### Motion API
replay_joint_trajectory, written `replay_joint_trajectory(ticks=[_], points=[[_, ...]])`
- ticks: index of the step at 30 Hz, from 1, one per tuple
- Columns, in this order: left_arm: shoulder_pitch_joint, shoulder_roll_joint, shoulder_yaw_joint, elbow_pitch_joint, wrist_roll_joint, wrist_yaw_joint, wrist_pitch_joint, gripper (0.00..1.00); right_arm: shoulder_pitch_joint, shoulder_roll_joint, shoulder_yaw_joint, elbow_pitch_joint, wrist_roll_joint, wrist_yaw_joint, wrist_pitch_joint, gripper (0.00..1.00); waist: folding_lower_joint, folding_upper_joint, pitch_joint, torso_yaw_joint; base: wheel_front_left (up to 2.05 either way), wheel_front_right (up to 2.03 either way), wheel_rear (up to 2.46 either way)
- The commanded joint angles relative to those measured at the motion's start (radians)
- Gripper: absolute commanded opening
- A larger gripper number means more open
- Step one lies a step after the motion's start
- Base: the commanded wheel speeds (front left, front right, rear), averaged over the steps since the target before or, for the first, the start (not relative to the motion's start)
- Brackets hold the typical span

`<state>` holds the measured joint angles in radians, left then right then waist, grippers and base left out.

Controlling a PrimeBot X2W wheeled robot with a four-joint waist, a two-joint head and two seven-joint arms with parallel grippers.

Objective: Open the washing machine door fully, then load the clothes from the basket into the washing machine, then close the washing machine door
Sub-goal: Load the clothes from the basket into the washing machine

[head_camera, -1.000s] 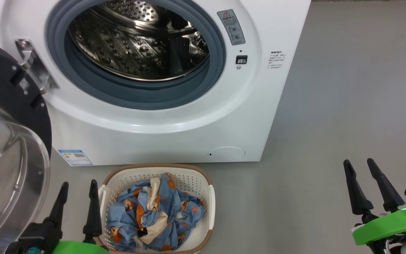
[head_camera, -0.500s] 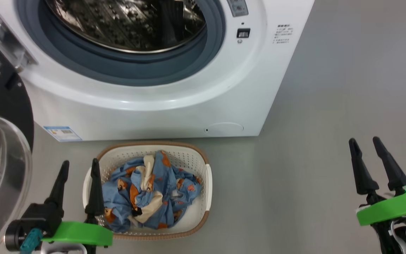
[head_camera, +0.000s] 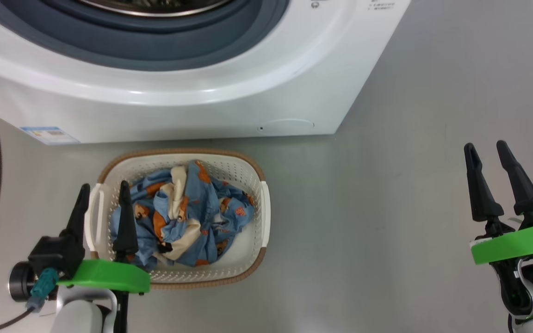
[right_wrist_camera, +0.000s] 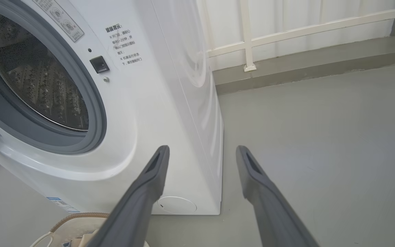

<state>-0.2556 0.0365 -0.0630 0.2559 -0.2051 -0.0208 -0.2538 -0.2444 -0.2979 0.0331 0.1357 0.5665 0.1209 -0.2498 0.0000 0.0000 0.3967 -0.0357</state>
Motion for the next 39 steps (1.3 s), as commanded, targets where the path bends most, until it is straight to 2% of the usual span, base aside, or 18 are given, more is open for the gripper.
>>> replay_joint_trajectory(ticks=[1, 8, 21, 27, 39], points=[[-0.025, 0.017, 0.029, -0.006, 0.003, 0.008, -0.008, 1.0, -0.011, -0.019, 0.022, -0.029, 0.011, 0.01, -0.012, 1.0, 0.0, 0.0, 0.046, -0.017, 0.0, 0.0, 0.0], [-0.094, 0.017, 0.036, 0.052, 0.003, 0.01, -0.008, 1.0, -0.049, -0.007, 0.022, -0.039, 0.022, 0.01, -0.012, 1.0, 0.0, 0.0, 0.124, -0.04, 0.0, 0.0, 0.0], [-0.228, 0.028, 0.053, 0.214, 0.011, -0.016, -0.008, 1.0, -0.113, 0.003, 0.021, -0.062, 0.036, 0.01, -0.012, 1.0, 0.0, 0.0, 0.254, -0.075, 0.0, 0.0, 0.0], [-0.333, 0.047, 0.059, 0.388, -0.003, -0.05, -0.008, 1.0, -0.152, 0.009, 0.02, -0.068, 0.047, 0.01, -0.012, 1.0, 0.0, 0.0, 0.329, -0.102, 0.0, 0.0, 0.0], [-0.55, 0.071, 0.044, 0.74, -0.036, -0.089, -0.008, 1.0, -0.2, 0.018, 0.017, -0.088, 0.057, 0.01, -0.012, 1.0, 0.0, 0.0, 0.436, -0.131, 0.0, 0.0, 0.0]])
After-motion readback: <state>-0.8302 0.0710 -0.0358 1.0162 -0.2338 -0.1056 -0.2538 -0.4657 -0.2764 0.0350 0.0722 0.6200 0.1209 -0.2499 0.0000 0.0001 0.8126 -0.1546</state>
